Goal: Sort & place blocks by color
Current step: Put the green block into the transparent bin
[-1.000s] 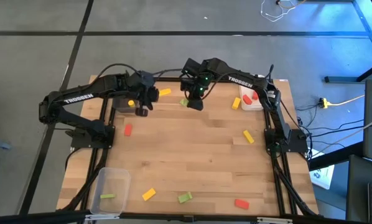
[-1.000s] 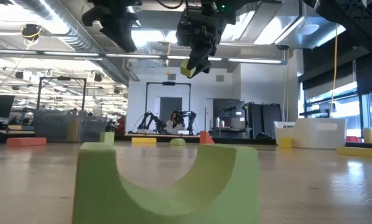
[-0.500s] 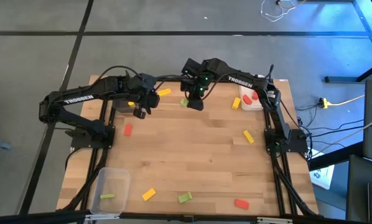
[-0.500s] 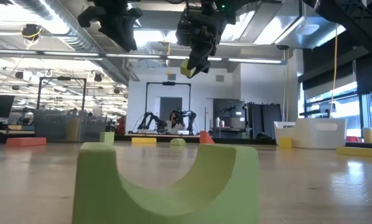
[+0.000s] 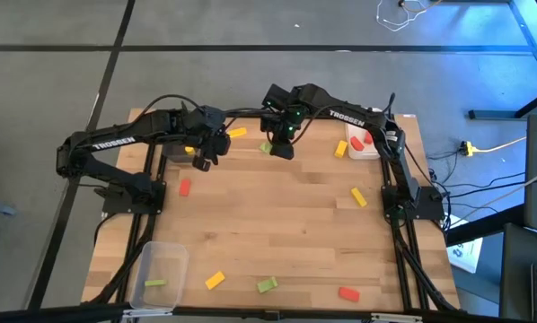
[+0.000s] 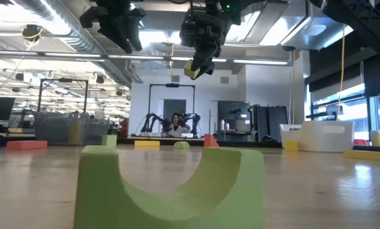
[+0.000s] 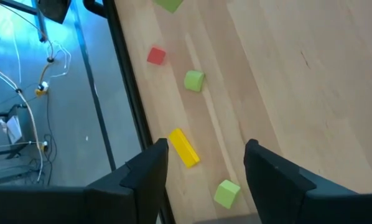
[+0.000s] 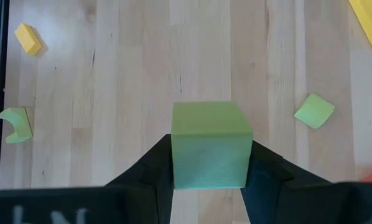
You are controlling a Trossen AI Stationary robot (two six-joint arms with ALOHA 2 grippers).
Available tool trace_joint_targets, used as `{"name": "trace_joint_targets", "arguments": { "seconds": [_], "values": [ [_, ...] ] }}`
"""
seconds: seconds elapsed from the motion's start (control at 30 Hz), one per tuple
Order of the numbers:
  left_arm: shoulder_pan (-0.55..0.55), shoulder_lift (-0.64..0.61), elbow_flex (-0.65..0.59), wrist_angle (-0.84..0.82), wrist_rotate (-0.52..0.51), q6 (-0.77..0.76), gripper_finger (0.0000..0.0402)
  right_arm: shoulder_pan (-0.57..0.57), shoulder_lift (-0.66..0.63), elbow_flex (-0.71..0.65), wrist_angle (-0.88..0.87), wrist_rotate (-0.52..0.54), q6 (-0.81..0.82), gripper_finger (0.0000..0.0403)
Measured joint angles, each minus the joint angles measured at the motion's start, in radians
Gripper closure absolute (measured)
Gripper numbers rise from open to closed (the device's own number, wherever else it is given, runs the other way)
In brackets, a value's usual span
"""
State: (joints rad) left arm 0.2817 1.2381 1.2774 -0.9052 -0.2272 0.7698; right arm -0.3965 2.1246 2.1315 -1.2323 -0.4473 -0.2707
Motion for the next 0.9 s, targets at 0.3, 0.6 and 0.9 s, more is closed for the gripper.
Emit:
{"name": "trace_joint_targets", "arguments": {
  "seconds": [0.3,0.6,0.9],
  "values": [
    [0.0,0.0,0.0,0.001,0.0,-0.001,0.0203,0.0,0.0,0.0,0.003,-0.01,-0.005,0.0269],
    [0.0,0.0,0.0,0.001,0.0,-0.002,0.0203,0.003,0.0,0.0,0.033,-0.142,-0.082,0.0269],
    [0.0,0.0,0.0,0.1,0.075,-0.003,0.0204,0.002,0.0,0.0,0.088,-0.168,-0.083,0.0269]
  ]
}}
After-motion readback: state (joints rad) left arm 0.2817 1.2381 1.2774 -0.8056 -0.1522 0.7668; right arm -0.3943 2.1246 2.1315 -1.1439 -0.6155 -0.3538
